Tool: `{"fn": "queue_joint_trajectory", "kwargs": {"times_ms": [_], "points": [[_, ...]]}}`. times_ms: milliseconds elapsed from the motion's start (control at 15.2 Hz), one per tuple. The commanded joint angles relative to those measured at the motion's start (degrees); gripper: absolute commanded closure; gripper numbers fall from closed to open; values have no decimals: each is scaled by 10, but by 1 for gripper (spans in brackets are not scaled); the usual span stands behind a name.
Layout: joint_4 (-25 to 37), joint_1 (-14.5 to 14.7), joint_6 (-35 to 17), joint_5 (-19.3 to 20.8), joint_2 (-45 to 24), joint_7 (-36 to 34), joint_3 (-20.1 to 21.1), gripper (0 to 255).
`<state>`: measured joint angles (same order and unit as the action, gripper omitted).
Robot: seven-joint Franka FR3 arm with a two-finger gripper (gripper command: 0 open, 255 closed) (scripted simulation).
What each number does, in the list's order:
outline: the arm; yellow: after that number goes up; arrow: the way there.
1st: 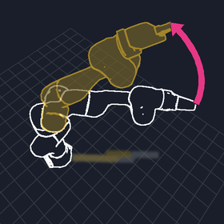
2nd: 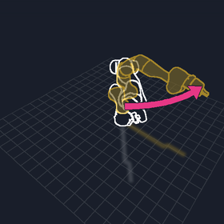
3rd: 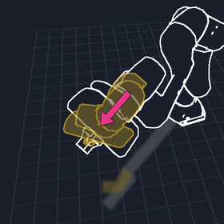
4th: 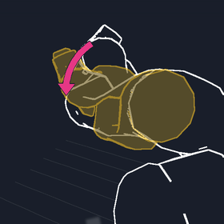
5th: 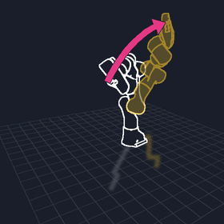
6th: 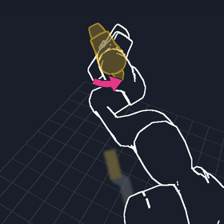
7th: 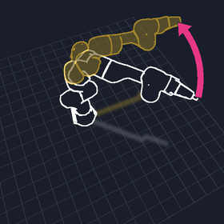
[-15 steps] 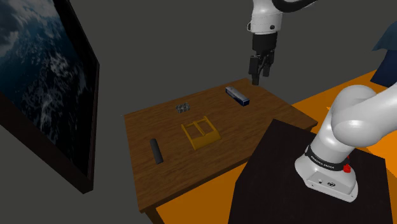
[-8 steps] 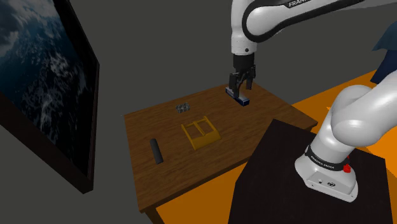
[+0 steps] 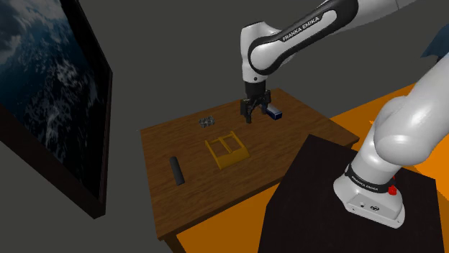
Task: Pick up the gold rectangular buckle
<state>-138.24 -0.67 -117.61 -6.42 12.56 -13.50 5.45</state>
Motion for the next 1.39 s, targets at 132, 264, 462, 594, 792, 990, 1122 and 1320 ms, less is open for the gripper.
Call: {"fn": "queue_joint_trajectory", "kwargs": {"times_ms": [132, 264, 462, 594, 792, 990, 1122, 1320], "points": [[32, -3, -59, 6, -93, -25, 4, 0], [52, -4, -83, 11, -139, -38, 4, 0], [89, -3, -114, 18, -208, -58, 2, 0], [117, -2, -130, 23, -254, -70, 0, 0], [164, 0, -150, 29, -322, -87, -6, 0], [217, 3, -163, 33, -391, -103, -12, 0], [256, 5, -168, 35, -436, -112, -17, 0], [320, 7, -170, 36, -505, -125, -24, 0]]}}
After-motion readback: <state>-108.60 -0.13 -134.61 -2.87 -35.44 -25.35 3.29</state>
